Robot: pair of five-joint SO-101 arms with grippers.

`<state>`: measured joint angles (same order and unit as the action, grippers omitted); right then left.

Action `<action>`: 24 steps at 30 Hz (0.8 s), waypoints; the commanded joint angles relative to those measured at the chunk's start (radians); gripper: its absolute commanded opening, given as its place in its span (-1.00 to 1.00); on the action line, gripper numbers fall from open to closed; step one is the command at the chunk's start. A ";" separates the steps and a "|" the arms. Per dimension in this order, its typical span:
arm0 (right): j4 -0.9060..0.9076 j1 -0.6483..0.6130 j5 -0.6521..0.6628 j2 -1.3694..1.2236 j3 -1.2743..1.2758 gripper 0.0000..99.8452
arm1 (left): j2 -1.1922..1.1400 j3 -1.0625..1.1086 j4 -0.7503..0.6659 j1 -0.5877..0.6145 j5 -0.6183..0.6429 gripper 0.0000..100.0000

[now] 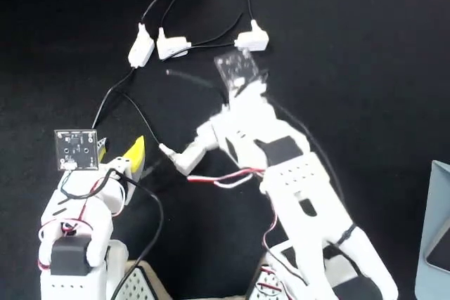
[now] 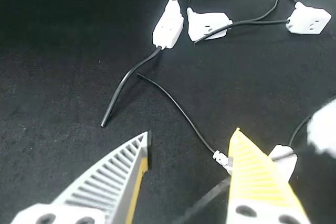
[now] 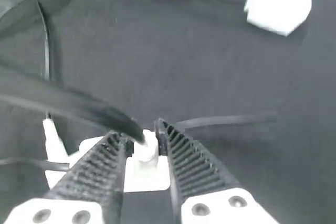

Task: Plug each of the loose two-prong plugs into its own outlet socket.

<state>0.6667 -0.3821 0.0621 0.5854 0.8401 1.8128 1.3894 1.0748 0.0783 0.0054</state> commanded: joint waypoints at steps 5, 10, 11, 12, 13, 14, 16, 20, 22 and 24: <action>-0.189 0.003 -0.002 -0.248 -0.183 -0.98 | 0.006 -0.008 -0.005 0.012 0.002 -0.50; -0.296 0.003 0.005 -0.484 -0.282 -0.95 | 0.006 -0.007 -0.005 0.012 0.002 -0.50; -0.295 0.003 0.005 -0.516 -0.305 -0.91 | 0.006 -0.007 -0.005 0.012 0.002 -0.50; -0.293 0.003 0.003 -0.539 -0.321 -0.83 | 0.006 -0.007 -0.005 0.012 0.002 -0.50; -0.284 0.003 0.000 -0.553 -0.334 -0.75 | 0.006 -0.007 -0.005 0.012 0.002 -0.50; -0.272 0.003 0.000 -0.558 -0.344 -0.65 | 0.006 -0.007 -0.005 0.013 0.002 -0.50; -0.238 0.002 0.003 -0.552 -0.355 -0.48 | 0.006 -0.007 -0.005 0.013 0.002 -0.50; -0.133 0.002 0.005 -0.460 -0.354 -0.38 | 0.006 -0.007 -0.006 0.013 0.000 -0.50; -0.058 0.006 0.000 -0.397 -0.352 -0.46 | 0.006 -0.008 -0.006 0.013 0.000 -0.50; 0.029 0.008 0.000 -0.328 -0.352 -0.60 | 0.006 -0.012 -0.006 0.013 0.000 -0.50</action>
<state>0.5976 -0.3821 0.0606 0.1435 0.5378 1.8174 1.3894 1.0748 0.0783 0.0054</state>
